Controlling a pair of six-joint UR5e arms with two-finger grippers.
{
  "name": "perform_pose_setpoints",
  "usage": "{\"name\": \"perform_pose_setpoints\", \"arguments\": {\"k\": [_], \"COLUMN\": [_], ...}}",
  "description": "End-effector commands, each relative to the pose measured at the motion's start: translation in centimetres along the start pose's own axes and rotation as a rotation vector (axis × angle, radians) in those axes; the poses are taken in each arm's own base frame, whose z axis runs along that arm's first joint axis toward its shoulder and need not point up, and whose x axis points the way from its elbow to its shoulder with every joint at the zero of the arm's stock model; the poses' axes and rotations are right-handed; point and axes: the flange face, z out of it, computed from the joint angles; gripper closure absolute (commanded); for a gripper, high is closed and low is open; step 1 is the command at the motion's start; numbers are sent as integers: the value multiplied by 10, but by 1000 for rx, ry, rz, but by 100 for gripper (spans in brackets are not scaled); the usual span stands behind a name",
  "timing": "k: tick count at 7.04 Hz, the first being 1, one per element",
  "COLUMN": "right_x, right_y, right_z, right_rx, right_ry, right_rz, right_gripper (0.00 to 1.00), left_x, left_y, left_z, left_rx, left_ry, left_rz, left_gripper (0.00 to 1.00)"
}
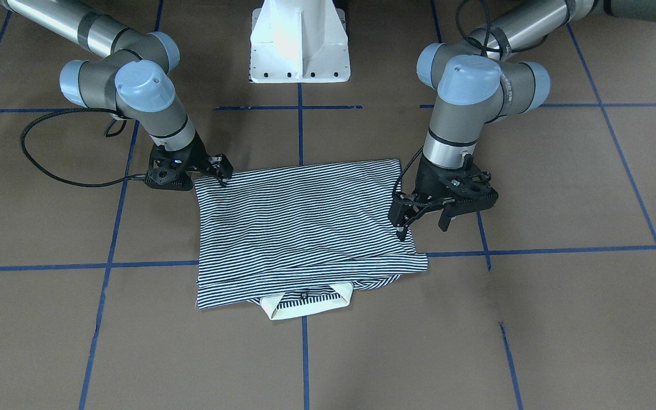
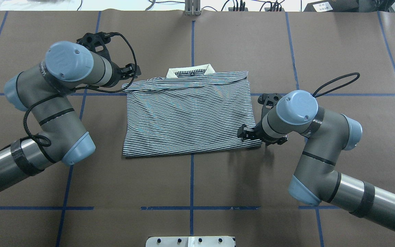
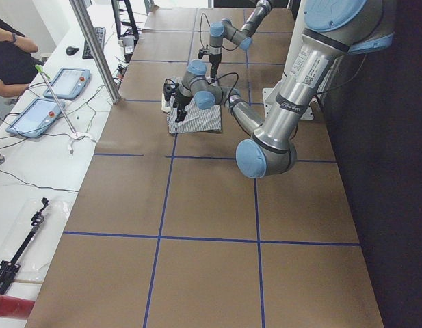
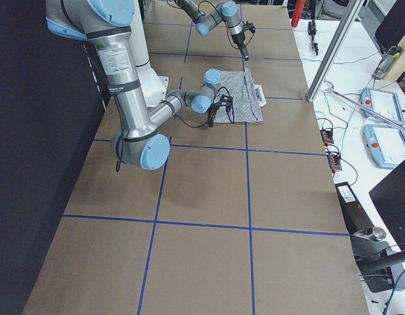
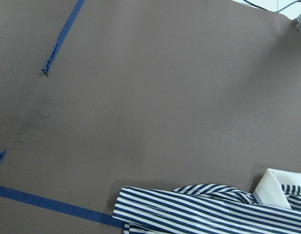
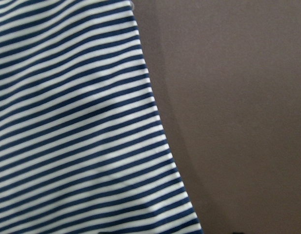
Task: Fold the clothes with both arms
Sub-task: 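Lower the right gripper to the folded shirt's edge nearest it, then drag the folded shirt toward the robot with the right gripper while the left approaches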
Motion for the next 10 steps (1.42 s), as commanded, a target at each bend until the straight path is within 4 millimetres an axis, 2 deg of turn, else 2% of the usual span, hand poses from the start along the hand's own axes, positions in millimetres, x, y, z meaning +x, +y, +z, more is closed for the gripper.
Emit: {"name": "perform_pose_setpoints", "arguments": {"k": [1,4,6,7,9,10], "right_x": [-1,-1,-7,6,51,61], "right_y": [1,0,13,34,97,130], "right_z": [-3,-10,-43,-51,-68,-64], "right_rx": [-5,-4,-19,-37,-123,-166], "right_ry": [-6,-5,37,73,107,130], "right_rz": [-9,-4,14,13,19,17], "right_gripper": [100,100,100,100,100,100], "left_x": [-7,-3,-3,1,5,8], "left_y": [1,6,6,7,18,24], "left_z": [4,4,3,0,2,3], "left_rx": [0,-5,-5,-5,-17,-23], "left_ry": [-10,-3,-2,6,10,13], "left_rz": [0,-11,-11,-14,-9,-23], "left_gripper": [0,0,0,0,0,0]}}
